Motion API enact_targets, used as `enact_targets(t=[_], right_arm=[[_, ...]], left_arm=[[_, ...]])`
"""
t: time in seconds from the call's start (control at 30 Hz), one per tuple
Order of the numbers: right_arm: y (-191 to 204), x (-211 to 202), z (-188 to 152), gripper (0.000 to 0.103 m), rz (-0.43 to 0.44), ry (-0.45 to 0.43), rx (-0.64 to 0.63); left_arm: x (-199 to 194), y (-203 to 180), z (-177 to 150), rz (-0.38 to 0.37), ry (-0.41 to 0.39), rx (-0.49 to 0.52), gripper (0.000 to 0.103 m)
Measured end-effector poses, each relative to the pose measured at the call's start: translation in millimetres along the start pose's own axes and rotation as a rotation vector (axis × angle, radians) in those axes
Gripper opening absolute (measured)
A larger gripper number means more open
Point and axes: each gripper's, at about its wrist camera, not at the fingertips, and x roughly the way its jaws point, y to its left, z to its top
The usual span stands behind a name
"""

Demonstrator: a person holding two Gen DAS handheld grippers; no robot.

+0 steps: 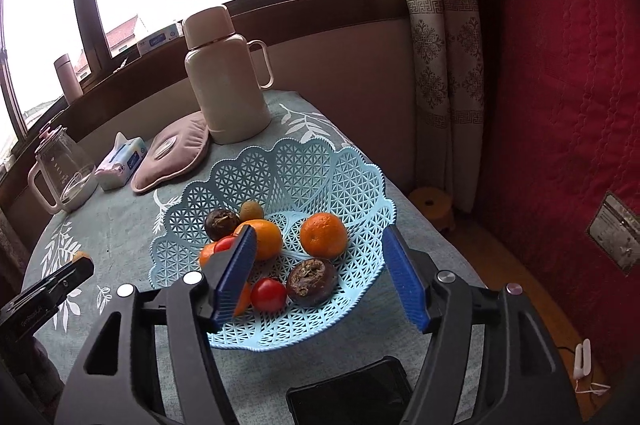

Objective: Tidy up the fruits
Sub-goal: 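Carry the yellow-brown fruit into the basket and open the left gripper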

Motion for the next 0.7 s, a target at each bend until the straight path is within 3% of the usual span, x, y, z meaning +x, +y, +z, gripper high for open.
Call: enact_targets(t=[0.13,0.7], right_arm=[[-2,-2,-2,0.073,0.004,-0.024,0.003],[-8,-2,-1,0.073,0.015,-0.027,0.028]], left_arm=[[10,-22,5,-0.037,0.008,0.032,0.029],[43,-65,1,-0.157,0.069,0.114,0.029]])
